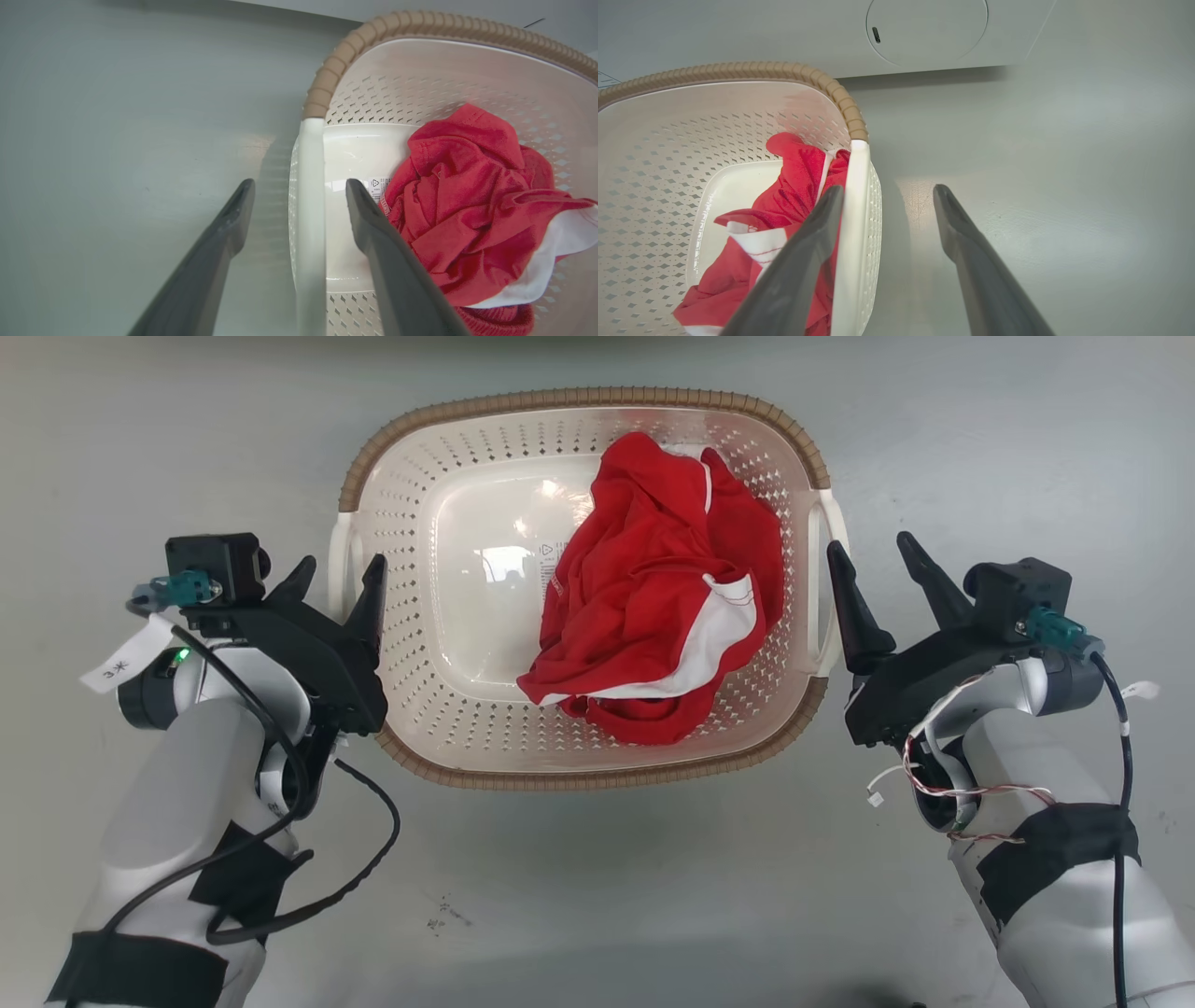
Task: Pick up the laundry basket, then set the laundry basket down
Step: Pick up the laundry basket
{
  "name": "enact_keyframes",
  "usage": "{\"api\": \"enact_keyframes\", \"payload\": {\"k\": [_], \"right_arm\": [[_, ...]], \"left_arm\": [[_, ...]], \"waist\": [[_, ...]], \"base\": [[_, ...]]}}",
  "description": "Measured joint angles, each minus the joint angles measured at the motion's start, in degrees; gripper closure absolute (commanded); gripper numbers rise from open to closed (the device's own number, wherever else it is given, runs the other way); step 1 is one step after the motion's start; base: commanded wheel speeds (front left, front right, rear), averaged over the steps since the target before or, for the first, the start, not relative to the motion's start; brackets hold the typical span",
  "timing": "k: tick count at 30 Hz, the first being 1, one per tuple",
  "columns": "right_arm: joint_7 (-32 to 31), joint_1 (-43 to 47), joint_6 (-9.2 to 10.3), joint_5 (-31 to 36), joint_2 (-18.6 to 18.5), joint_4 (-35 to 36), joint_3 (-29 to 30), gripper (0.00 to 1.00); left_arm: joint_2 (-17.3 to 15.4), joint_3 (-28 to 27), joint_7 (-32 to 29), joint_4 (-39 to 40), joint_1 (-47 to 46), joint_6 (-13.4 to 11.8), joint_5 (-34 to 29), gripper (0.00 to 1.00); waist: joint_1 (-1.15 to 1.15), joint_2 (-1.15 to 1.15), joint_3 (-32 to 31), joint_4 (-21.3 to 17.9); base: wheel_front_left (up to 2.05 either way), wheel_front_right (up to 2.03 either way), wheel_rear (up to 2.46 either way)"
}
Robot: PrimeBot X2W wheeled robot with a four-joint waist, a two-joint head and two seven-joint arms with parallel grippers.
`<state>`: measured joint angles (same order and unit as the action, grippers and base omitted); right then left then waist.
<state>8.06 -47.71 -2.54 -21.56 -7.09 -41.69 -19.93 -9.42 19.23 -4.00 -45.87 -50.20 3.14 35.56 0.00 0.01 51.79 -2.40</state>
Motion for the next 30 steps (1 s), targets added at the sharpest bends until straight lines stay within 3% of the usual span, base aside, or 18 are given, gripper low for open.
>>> {"api": "enact_keyframes", "payload": {"k": [7,8,9,10,30], "right_arm": [[-0.43,-2.73,-1.01,-0.01,0.93,-4.26,-0.88,0.00],[-0.43,-3.05,-1.08,-0.04,1.01,-5.00,-0.94,0.00],[-0.43,-3.34,-1.20,-0.10,1.09,-5.52,-0.99,0.61],[-0.44,-3.62,-1.34,-0.09,1.14,-5.99,-1.11,1.00],[1.60,-5.45,-3.52,-1.20,3.32,-15.93,-1.85,1.00]], "left_arm": [[0.43,-0.41,-0.96,-4.15,-2.59,0.71,0.64,0.00],[0.45,-0.46,-0.96,-4.71,-2.78,0.90,0.67,0.06],[0.54,-0.52,-1.01,-5.38,-2.97,0.90,0.70,0.58],[0.57,-0.54,-1.01,-5.94,-3.20,0.91,0.70,1.00],[4.59,-0.24,1.10,-15.66,-4.49,2.43,1.21,1.00]], "waist": [[0.00,0.00,1.48,-0.39],[0.00,0.00,1.56,-0.40],[0.00,0.00,1.63,-0.39],[0.00,0.00,1.68,-0.37],[0.00,-0.01,-3.00,-0.03]], "base": [[0.00,0.00,0.00],[0.00,0.00,0.00],[0.00,0.00,0.00],[0.00,0.00,0.00],[0.00,0.00,0.00]]}}
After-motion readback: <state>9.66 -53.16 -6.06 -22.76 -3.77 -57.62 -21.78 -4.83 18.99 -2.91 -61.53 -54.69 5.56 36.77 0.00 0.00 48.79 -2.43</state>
